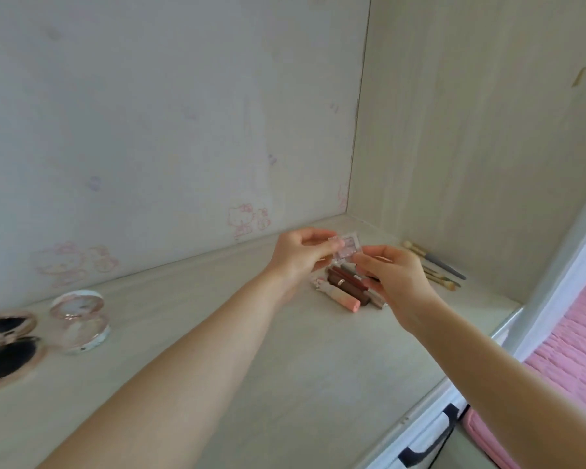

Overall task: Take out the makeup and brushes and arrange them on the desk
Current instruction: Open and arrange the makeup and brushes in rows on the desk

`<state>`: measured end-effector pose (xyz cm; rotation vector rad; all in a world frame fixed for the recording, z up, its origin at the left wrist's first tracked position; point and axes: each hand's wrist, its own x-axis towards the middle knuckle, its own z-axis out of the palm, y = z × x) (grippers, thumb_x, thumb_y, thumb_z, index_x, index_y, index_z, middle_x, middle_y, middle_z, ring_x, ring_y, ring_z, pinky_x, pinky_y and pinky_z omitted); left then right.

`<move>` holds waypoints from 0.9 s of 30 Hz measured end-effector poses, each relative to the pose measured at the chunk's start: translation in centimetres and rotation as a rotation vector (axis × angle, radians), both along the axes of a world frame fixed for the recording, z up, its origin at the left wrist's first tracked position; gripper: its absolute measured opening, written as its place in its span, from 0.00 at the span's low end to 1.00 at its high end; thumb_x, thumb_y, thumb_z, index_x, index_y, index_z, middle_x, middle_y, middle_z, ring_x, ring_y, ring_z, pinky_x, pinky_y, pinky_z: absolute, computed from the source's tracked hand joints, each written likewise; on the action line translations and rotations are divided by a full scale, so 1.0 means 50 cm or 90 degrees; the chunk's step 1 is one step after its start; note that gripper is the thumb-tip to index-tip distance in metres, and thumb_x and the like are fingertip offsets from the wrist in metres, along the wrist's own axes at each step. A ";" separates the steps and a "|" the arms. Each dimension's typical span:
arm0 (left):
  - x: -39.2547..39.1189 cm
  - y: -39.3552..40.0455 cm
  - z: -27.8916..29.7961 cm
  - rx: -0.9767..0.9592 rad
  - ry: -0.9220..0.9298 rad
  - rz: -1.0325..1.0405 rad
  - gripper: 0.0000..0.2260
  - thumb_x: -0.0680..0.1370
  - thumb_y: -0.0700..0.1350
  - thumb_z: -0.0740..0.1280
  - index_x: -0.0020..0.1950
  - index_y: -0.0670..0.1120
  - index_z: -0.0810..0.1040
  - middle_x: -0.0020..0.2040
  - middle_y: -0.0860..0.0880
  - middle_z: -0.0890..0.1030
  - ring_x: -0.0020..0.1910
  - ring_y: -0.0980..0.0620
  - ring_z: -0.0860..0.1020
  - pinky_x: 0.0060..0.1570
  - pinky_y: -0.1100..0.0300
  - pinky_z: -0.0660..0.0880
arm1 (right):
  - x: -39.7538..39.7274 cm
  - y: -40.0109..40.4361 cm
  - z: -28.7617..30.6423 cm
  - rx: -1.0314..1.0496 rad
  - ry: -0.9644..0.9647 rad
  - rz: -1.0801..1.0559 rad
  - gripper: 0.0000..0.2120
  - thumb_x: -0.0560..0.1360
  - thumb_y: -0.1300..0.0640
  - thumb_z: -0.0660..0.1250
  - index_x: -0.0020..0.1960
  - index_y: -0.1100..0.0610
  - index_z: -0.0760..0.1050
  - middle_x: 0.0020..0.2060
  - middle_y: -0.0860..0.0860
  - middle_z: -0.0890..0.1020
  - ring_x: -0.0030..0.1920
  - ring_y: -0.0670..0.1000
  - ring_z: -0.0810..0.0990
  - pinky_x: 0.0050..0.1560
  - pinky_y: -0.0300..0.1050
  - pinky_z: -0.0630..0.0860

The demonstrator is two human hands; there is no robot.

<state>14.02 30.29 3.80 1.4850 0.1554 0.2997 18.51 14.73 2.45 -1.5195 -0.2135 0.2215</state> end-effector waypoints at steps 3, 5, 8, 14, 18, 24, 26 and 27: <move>-0.087 0.045 0.002 -0.078 0.008 -0.021 0.06 0.75 0.42 0.71 0.51 0.43 0.82 0.49 0.44 0.84 0.48 0.49 0.82 0.54 0.56 0.78 | -0.064 0.040 0.005 0.059 0.060 0.064 0.08 0.70 0.61 0.74 0.48 0.60 0.80 0.42 0.57 0.83 0.42 0.51 0.81 0.44 0.44 0.76; -0.146 0.075 -0.002 -0.095 0.015 -0.026 0.08 0.76 0.43 0.69 0.54 0.43 0.82 0.52 0.44 0.84 0.51 0.49 0.82 0.56 0.55 0.78 | -0.101 0.066 0.007 0.079 0.099 0.116 0.06 0.71 0.61 0.73 0.48 0.59 0.81 0.41 0.55 0.83 0.42 0.50 0.80 0.43 0.43 0.74; -0.232 0.108 -0.019 -0.107 0.025 -0.014 0.12 0.77 0.45 0.68 0.58 0.42 0.81 0.56 0.43 0.83 0.56 0.48 0.81 0.58 0.54 0.77 | -0.157 0.101 0.007 0.089 0.160 0.206 0.09 0.71 0.61 0.73 0.51 0.61 0.81 0.43 0.54 0.85 0.43 0.50 0.80 0.43 0.42 0.73; -0.379 0.144 -0.043 -0.203 -0.003 -0.046 0.11 0.77 0.46 0.67 0.58 0.47 0.81 0.60 0.45 0.80 0.61 0.49 0.78 0.63 0.52 0.73 | -0.269 0.159 0.001 0.088 0.221 0.335 0.11 0.71 0.62 0.72 0.52 0.63 0.81 0.45 0.56 0.85 0.38 0.48 0.80 0.39 0.39 0.72; -0.459 0.160 -0.059 -0.234 -0.025 -0.056 0.18 0.77 0.47 0.66 0.67 0.43 0.75 0.65 0.45 0.77 0.63 0.49 0.76 0.65 0.54 0.72 | -0.331 0.185 -0.006 0.065 0.246 0.395 0.12 0.70 0.61 0.74 0.52 0.63 0.82 0.44 0.55 0.85 0.37 0.46 0.80 0.39 0.39 0.74; -0.558 0.179 -0.075 -0.292 -0.061 -0.002 0.18 0.75 0.46 0.67 0.64 0.43 0.76 0.64 0.44 0.78 0.61 0.48 0.77 0.59 0.58 0.76 | -0.416 0.225 -0.011 0.018 0.213 0.441 0.10 0.71 0.59 0.74 0.50 0.63 0.83 0.43 0.56 0.84 0.36 0.47 0.81 0.36 0.39 0.76; -0.588 0.186 -0.081 -0.306 -0.072 0.010 0.17 0.75 0.47 0.68 0.62 0.46 0.79 0.64 0.43 0.78 0.60 0.49 0.78 0.58 0.58 0.76 | -0.446 0.237 -0.009 0.001 0.205 0.451 0.10 0.72 0.58 0.73 0.51 0.63 0.82 0.45 0.55 0.85 0.37 0.48 0.82 0.35 0.39 0.75; -0.601 0.189 -0.083 -0.314 -0.074 0.018 0.16 0.74 0.47 0.69 0.61 0.46 0.80 0.63 0.43 0.78 0.60 0.48 0.78 0.59 0.58 0.76 | -0.461 0.243 -0.007 -0.009 0.192 0.453 0.11 0.72 0.58 0.72 0.51 0.63 0.81 0.45 0.55 0.86 0.38 0.48 0.83 0.34 0.38 0.76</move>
